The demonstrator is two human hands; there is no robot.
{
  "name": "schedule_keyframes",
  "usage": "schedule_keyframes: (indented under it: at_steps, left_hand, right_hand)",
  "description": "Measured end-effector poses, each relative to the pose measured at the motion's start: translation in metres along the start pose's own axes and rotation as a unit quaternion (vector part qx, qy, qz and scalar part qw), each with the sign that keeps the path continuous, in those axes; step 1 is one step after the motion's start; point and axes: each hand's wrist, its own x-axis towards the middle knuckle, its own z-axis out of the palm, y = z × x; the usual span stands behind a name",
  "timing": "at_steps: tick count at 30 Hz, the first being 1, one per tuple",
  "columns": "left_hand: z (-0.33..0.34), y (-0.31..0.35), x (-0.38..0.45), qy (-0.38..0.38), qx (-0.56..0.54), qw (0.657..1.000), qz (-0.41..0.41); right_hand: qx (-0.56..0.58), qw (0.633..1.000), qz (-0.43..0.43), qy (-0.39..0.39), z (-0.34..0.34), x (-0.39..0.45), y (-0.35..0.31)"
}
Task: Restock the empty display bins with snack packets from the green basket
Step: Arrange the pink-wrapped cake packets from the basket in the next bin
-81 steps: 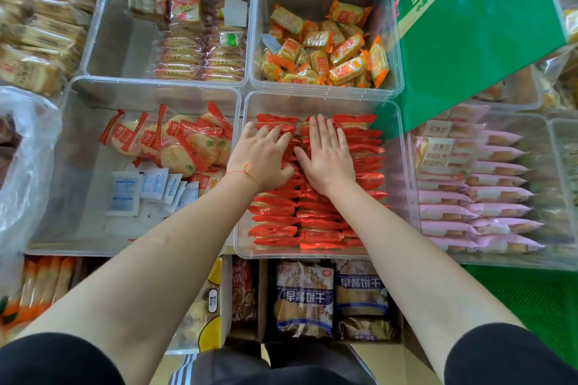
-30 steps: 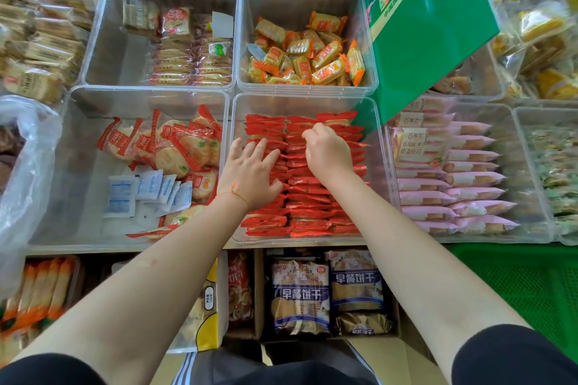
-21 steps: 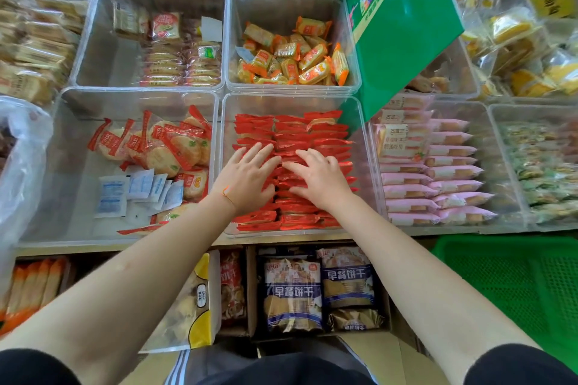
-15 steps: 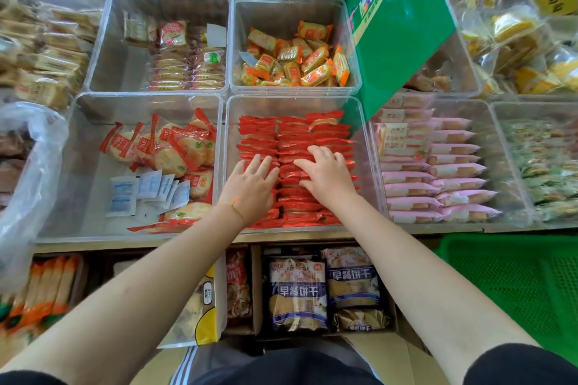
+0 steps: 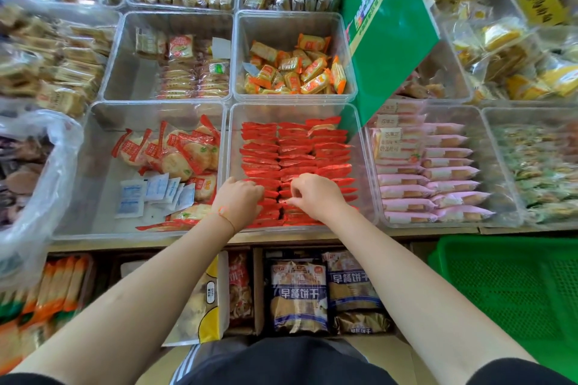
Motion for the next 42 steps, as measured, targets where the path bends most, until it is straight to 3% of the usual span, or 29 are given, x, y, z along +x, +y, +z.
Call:
schedule_keyframes:
  at_steps: [4, 12, 16, 22, 29, 33, 42]
  left_hand:
    - [0.002, 0.003, -0.005, 0.002, -0.017, 1.0, 0.0]
    - [-0.002, 0.019, 0.01, -0.074, 0.021, 0.997, -0.004]
    - [-0.003, 0.026, 0.016, -0.071, 0.028, 0.997, -0.031]
    - [-0.005, 0.019, 0.014, -0.072, -0.007, 0.996, -0.059]
    - [-0.008, 0.009, 0.0, -0.069, -0.031, 0.997, -0.008]
    - [-0.01, 0.017, -0.001, -0.057, -0.034, 0.998, 0.017]
    - [-0.008, 0.021, 0.002, -0.121, 0.019, 0.992, -0.013]
  right_hand:
    - [-0.057, 0.996, 0.014, -0.069, 0.001, -0.003, 0.001]
    - [-0.103, 0.993, 0.052, -0.004, 0.007, -0.001, 0.002]
    - [-0.1, 0.992, 0.059, -0.043, 0.006, -0.001, 0.0]
    - [-0.114, 0.99, 0.086, -0.015, -0.004, -0.001, 0.001]
    - [-0.09, 0.981, 0.061, -0.162, -0.013, -0.005, -0.006]
    - [-0.141, 0.976, 0.047, -0.16, -0.004, -0.003, -0.012]
    - [-0.124, 0.983, 0.035, -0.134, 0.004, -0.005, -0.008]
